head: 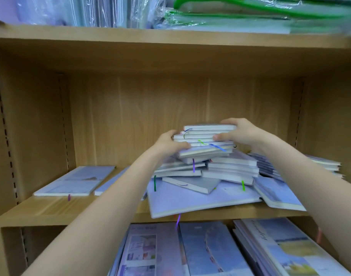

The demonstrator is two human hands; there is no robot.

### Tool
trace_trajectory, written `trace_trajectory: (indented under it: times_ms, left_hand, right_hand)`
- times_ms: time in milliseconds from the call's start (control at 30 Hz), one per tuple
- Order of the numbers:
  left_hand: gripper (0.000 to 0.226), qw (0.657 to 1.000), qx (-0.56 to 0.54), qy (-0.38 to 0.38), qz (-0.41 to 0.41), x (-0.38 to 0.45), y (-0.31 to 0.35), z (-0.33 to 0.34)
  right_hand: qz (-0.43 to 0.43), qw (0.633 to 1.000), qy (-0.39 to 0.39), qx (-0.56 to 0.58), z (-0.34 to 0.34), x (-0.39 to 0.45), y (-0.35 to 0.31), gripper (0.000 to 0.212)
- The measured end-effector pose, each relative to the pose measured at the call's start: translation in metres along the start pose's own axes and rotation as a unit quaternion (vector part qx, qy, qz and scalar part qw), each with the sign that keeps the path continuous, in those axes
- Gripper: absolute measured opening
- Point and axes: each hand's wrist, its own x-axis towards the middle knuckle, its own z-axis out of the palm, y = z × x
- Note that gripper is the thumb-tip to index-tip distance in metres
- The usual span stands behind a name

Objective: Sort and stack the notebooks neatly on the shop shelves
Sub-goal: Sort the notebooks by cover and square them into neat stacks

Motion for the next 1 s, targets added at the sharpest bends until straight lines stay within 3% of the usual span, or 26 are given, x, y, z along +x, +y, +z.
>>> trace_trajectory:
  times_ms: [100,200,300,400,533,600,700,767,900,1000]
  left_hand:
    - [0.05,0.999,0.004,-0.036,-0.024,0.004,0.008,-0.001]
    - [0.049,0.997,-0.052,-0.034,-0.045,0.001,0.008,0.0]
    - [0.05,0.993,-0.112,-0.021,-0.041,0.002,0.004,0.002]
    - [0.045,0.99,-0.143,-0.004,-0.006,0.002,0.007,0.003]
    - [0.023,0.977,-0.206,0.034,0.03,-0.013,0.014,-0.004]
    - [0.017,0.95,-0.308,0.026,0.034,-0.022,0.019,-0.016]
    - [0.018,0.864,-0.503,0.014,-0.004,-0.033,0.024,-0.045]
    - [0.018,0.825,-0.562,0.042,-0.045,-0.041,0.02,-0.071]
    - [0.008,0.85,-0.511,0.115,-0.059,-0.073,-0.003,-0.138]
    - [0.016,0.881,-0.437,0.175,-0.042,-0.091,-0.023,-0.186]
  right_hand:
    - [0.014,0.999,0.009,0.034,0.005,0.005,0.003,0.077]
    - [0.014,0.998,0.019,0.062,0.005,0.004,0.003,0.073]
    - [0.007,0.989,0.046,0.137,0.001,-0.002,0.0,0.062]
    - [-0.015,0.98,0.147,0.135,-0.007,-0.008,-0.012,0.044]
    - [-0.066,0.973,0.182,0.123,-0.013,-0.021,-0.044,0.024]
    - [-0.091,0.969,0.181,0.14,-0.007,-0.027,-0.06,0.019]
    - [-0.13,0.962,0.176,0.164,0.017,-0.035,-0.078,0.01]
    - [-0.164,0.96,0.155,0.168,0.042,-0.04,-0.092,0.008]
    - [-0.204,0.963,0.087,0.155,0.106,-0.049,-0.116,0.009]
    - [-0.205,0.962,0.021,0.18,0.16,-0.05,-0.124,0.018]
